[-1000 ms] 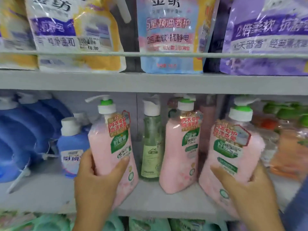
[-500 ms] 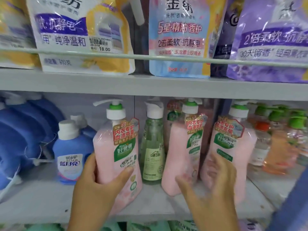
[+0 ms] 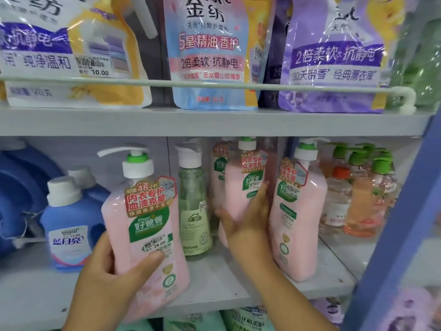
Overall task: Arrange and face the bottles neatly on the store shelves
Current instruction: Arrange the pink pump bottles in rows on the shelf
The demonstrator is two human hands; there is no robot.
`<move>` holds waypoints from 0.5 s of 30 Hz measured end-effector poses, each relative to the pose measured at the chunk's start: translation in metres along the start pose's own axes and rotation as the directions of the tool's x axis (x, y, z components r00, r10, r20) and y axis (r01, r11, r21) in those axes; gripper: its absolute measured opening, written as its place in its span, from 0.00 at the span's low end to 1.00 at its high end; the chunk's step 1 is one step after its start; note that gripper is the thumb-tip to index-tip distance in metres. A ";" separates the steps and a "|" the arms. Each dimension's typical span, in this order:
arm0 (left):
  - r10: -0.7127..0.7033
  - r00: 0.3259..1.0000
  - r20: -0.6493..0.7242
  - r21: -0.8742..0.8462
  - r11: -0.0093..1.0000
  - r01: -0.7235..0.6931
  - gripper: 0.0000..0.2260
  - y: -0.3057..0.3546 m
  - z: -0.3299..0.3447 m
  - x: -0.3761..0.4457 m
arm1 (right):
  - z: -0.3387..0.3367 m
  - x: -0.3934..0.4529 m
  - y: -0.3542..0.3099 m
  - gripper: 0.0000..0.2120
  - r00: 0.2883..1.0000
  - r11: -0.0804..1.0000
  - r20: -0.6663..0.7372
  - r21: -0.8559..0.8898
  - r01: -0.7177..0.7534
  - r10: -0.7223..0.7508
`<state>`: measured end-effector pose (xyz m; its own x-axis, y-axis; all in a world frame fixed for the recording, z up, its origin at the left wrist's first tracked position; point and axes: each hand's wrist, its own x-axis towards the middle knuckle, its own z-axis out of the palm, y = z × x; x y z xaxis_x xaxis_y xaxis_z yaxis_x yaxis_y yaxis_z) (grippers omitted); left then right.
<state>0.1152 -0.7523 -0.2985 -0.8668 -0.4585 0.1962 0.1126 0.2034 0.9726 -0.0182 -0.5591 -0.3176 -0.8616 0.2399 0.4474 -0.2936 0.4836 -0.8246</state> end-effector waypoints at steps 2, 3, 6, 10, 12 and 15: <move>-0.005 1.000 0.017 -0.010 1.000 0.005 0.22 -0.001 0.003 -0.003 | -0.012 -0.004 -0.002 0.55 0.999 1.000 0.044 0.004 0.017 -0.017; -0.002 0.999 0.032 -0.017 1.000 0.003 0.23 -0.001 0.005 -0.004 | -0.021 -0.012 -0.007 0.50 0.996 1.000 0.092 0.021 0.012 -0.014; 0.014 0.995 0.096 -0.028 1.000 -0.011 0.24 0.002 0.019 -0.007 | -0.057 -0.042 -0.020 0.40 0.951 0.996 0.309 0.077 -0.050 0.024; 0.093 0.983 0.157 -0.025 0.996 -0.090 0.24 -0.002 0.046 -0.006 | -0.089 -0.049 -0.020 0.32 0.942 0.946 0.330 0.320 -0.058 -0.054; 0.167 0.968 0.186 0.005 0.985 -0.171 0.21 0.001 0.063 -0.007 | -0.096 -0.051 -0.021 0.37 0.921 0.927 0.386 0.361 -0.103 -0.048; 0.332 0.893 0.304 0.165 0.905 -0.393 0.24 0.007 0.089 -0.012 | -0.103 -0.057 -0.028 0.38 0.913 0.953 0.394 0.303 -0.026 -0.100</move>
<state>0.0832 -0.6684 -0.3055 -0.8844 -0.0785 0.4601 0.3621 0.5067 0.7824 0.0812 -0.4999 -0.2845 -0.9209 -0.1613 0.3548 -0.3825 0.1989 -0.9023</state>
